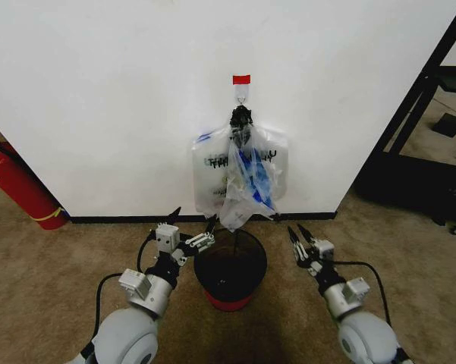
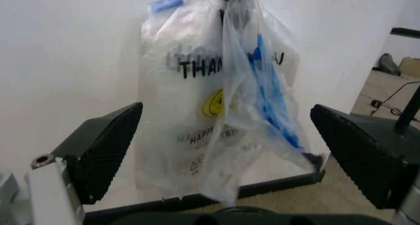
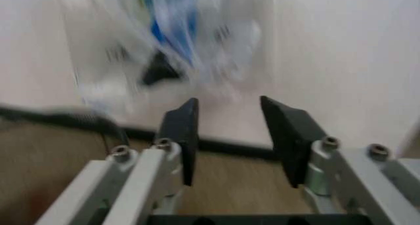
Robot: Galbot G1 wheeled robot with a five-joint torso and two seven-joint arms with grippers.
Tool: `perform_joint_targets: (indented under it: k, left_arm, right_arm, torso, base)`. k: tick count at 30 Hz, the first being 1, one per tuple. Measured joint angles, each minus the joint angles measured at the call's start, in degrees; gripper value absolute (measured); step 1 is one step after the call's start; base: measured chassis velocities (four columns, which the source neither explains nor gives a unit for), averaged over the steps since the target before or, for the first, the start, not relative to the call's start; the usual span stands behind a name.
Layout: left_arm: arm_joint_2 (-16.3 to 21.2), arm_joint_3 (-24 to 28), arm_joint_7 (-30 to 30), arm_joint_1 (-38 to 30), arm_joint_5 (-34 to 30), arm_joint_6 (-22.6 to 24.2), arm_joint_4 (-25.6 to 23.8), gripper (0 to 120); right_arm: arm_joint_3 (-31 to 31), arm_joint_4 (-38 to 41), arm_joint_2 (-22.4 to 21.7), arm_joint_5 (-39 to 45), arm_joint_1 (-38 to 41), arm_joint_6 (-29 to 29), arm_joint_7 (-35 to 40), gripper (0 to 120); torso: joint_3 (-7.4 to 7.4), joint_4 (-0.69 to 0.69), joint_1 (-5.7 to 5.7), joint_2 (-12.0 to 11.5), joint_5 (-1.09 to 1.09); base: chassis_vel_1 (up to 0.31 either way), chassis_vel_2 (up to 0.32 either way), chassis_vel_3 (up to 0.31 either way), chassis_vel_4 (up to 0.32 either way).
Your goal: Pick up the garbage bag from the wall and place it over the trash bin.
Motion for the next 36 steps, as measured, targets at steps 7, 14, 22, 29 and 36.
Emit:
perform_joint_targets:
  k: [7, 14, 22, 29, 36]
  left_arm:
    - [-1.2, -1.6, 0.2, 2.5, 1.4, -1.2, -0.8, 100]
    - [-2.5, -1.2, 0.4, 4.2, 2.9, -2.2, -0.4, 100]
    - [-3.3, -0.1, 0.6, 4.1, 3.2, -2.2, 0.6, 100]
    - [-4.5, -0.2, 0.8, 4.8, 3.6, -2.8, 1.2, 100]
    - [-4.8, -0.1, 1.1, 5.0, 3.7, -3.6, 2.5, 100]
  right_arm:
    - [2.1, 3.8, -3.0, -3.4, -4.8, -1.0, 0.7, 67]
    - [0.7, 3.3, -10.9, -4.0, 2.1, 5.3, -1.1, 91]
    - [-14.0, -5.3, -15.3, -5.1, 21.2, 7.7, -2.9, 100]
    - [-20.1, -14.0, -12.5, -13.1, 30.9, 8.4, -1.0, 100]
    - [-23.4, -17.1, -11.3, -13.3, 34.3, 7.9, -0.9, 100]
  torso:
    - [0.0, -0.01, 0.0, 0.0, 0.0]
    - [0.0, 0.02, 0.0, 0.0, -0.02]
    - [0.01, 0.02, 0.0, 0.0, 0.0]
    - [0.01, -0.01, 0.0, 0.0, -0.01]
    - [0.01, -0.01, 0.0, 0.0, -0.02]
  base:
    - [0.0, 0.0, 0.0, 0.0]
    - [0.0, 0.0, 0.0, 0.0]
    - [0.0, 0.0, 0.0, 0.0]
    - [0.0, 0.0, 0.0, 0.0]
    - [0.0, 0.0, 0.0, 0.0]
